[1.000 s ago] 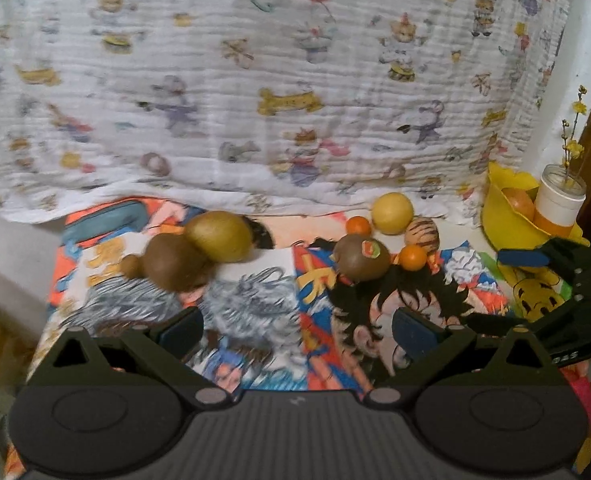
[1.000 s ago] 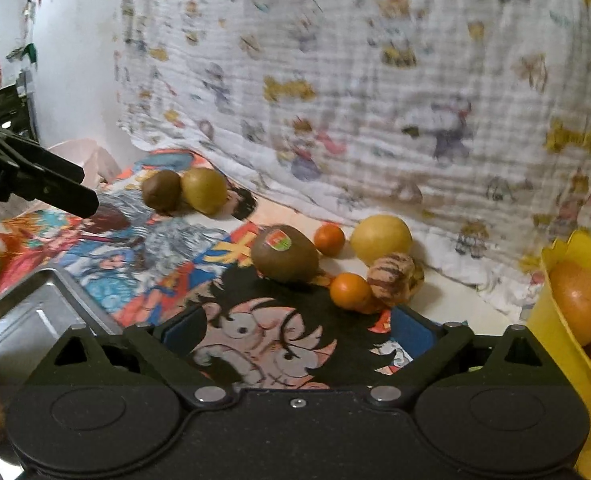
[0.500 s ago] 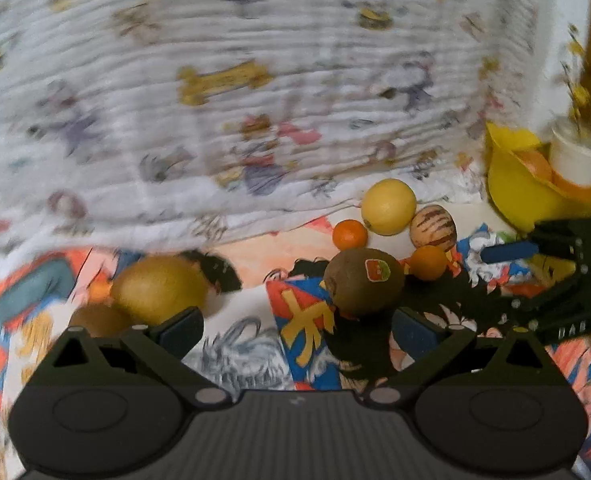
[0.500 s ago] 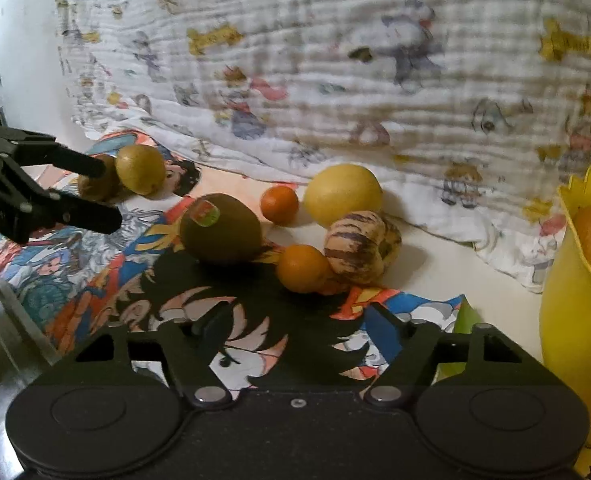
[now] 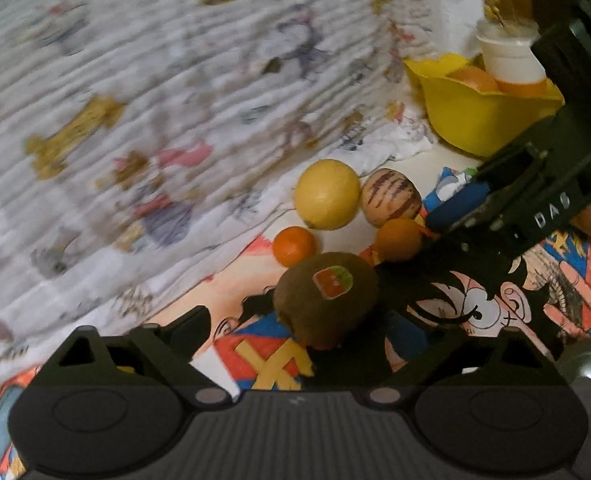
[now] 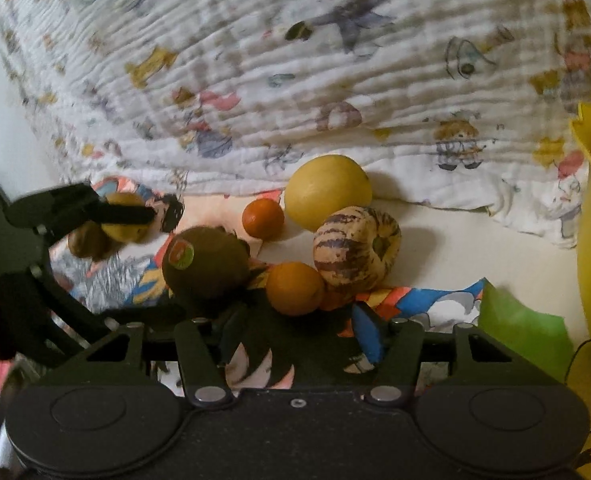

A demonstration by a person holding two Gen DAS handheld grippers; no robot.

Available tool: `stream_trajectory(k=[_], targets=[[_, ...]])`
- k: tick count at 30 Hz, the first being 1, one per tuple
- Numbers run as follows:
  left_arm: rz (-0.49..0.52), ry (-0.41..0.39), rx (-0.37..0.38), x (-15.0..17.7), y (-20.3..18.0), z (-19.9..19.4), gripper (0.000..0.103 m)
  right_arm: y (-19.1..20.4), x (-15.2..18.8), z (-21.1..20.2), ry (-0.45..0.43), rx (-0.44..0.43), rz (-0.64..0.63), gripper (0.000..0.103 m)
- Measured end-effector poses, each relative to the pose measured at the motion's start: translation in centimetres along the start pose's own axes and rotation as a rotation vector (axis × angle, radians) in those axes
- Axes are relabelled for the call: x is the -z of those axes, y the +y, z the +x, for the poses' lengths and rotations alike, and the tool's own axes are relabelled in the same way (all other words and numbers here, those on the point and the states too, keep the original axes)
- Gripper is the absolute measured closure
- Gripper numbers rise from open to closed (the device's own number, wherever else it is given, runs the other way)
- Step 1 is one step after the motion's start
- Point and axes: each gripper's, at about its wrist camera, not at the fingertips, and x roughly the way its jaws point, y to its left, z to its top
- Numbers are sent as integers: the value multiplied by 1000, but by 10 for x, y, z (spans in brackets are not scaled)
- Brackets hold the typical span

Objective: Organize fruits
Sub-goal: 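Grasp the large stickered kiwi with the left tool while the right tool grasps a small orange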

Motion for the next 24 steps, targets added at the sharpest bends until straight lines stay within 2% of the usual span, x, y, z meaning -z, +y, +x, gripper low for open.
stream_trajectory(k=[5,11,16,19,23,24], targets=[[17,-10,25,-2,-4,14,18,-6,-1,3,-22,17,95,48],[25,-6,42,-4,-4,25,23,-12,0,2,-42,9,164,51],[4,-6,58,-4,-3,28,26,-15,0,4,-46,-9,238,53],[-17,-6,73,-6,-2,28,33,-13,0,5,-52,-15,266,53],[-15,-10,69,-5,-4,28,37,-9,0,8,-55,-1,281,66],[-18,-10,69,-5,-4,27,37,-10,0,9,-58,-2,290,66]])
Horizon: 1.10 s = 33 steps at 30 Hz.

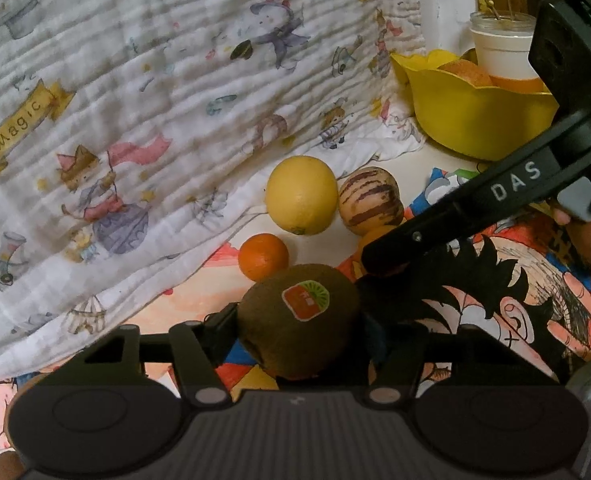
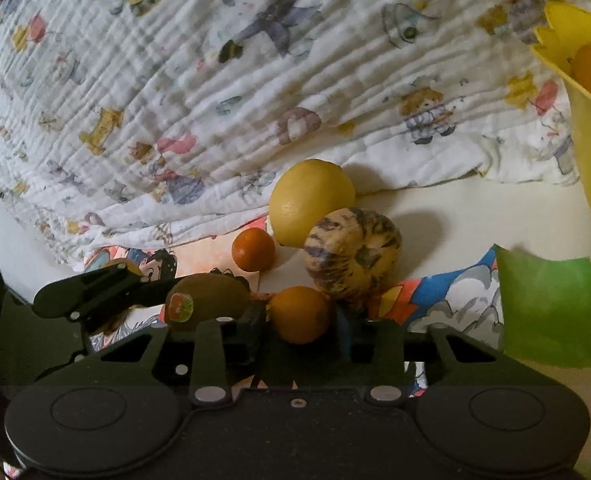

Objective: Organize fruits
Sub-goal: 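Grasp the large stickered kiwi with the left tool while the right tool grasps a small orange, then carry the kiwi and orange onto the grey tray and open both tools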

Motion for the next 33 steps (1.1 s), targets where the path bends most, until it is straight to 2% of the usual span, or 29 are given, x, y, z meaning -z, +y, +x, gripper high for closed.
stream_trajectory(k=[11,17,22,33], targets=[[-61,39,-56,5,-4,-13,38,-5,4,-6,-5,-24,49,67],[-165,84,-107,14,-2,-31,38,-2,16,-17,18,-50,42,67],[-219,91,-138,23,-1,-48,38,7,26,-25,30,-70,26,67],[-332,113,-160,39,-4,-84,39,28,49,-48,45,-99,-24,67]])
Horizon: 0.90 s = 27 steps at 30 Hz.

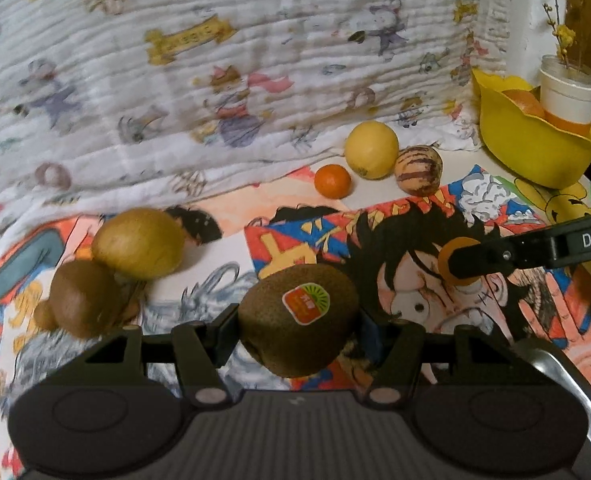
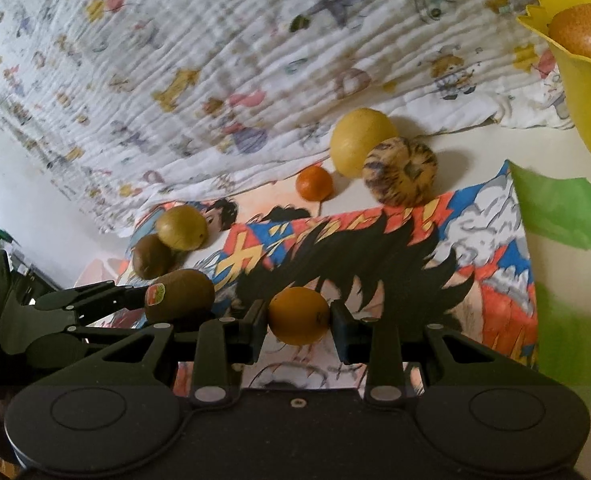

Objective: Organize fruits
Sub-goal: 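Carry the kiwi and orange onto the grey tray and open both tools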

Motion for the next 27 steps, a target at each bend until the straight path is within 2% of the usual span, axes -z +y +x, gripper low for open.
stream_trajectory(k=[9,20,27], targets=[[-54,-35,-30,29,4,-39,39,32,23,-9,39,-75,-59,67],[-120,-46,-48,74,10,-100,39,86,71,-9,159,-179,-179,67],[-155,-39,-65,104,14,-127,39,107,93,-11,211,-200,-264,67]])
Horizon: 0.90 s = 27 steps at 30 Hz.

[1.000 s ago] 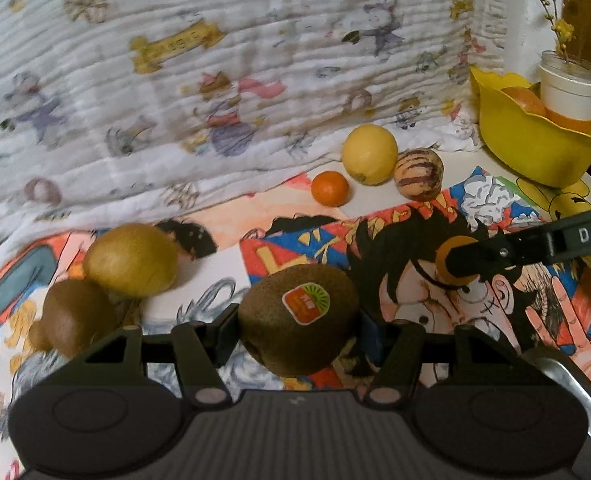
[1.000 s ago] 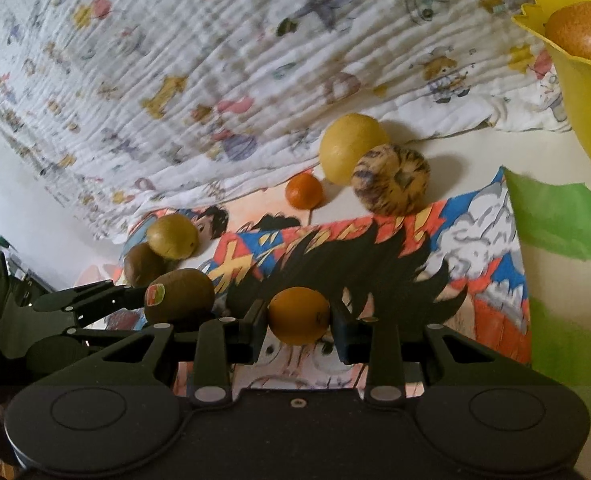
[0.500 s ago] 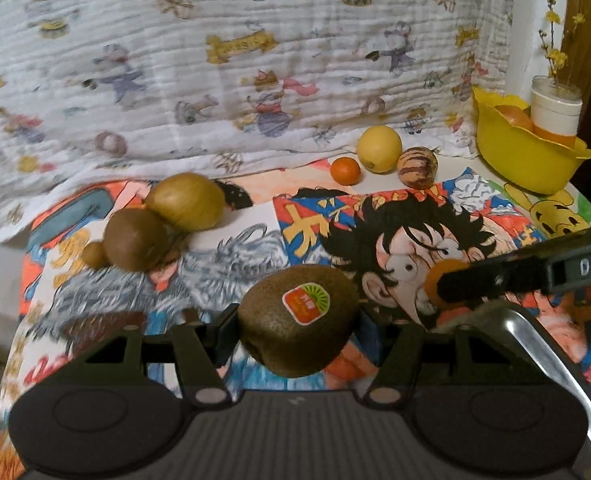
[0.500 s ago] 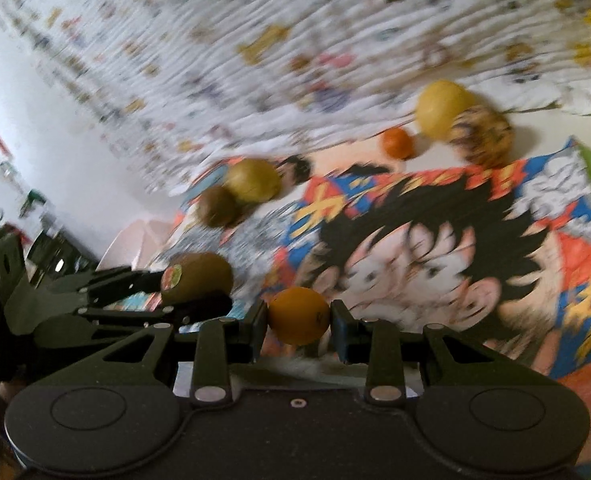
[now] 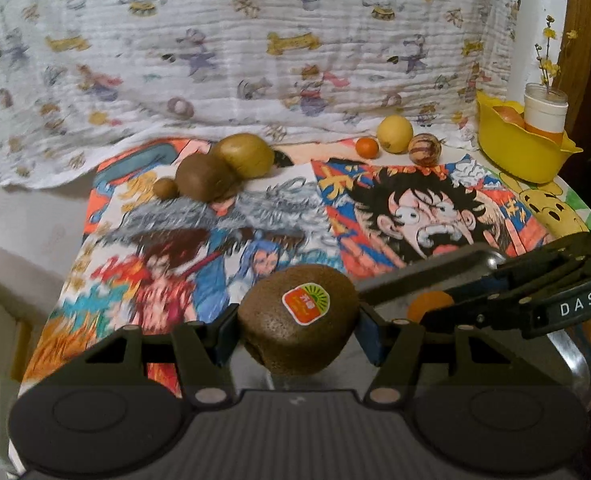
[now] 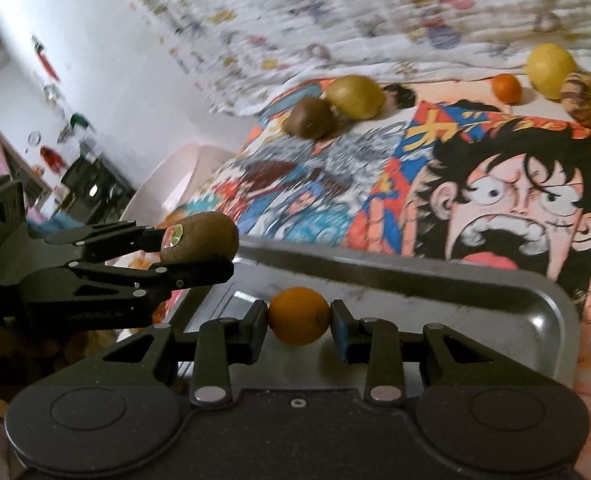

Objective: Organize fruits
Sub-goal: 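Carry the kiwi and orange onto the grey tray and open both tools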

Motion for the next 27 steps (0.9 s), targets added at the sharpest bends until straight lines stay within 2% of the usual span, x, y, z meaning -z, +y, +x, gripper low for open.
stream_trajectory(k=[11,27], targets=[[-42,29,-2,31,9,-16,39,20,13,9,68,6,-55,67],[-1,63,-32,46,4,-14,38,24,16,11,98,43,-67,66]])
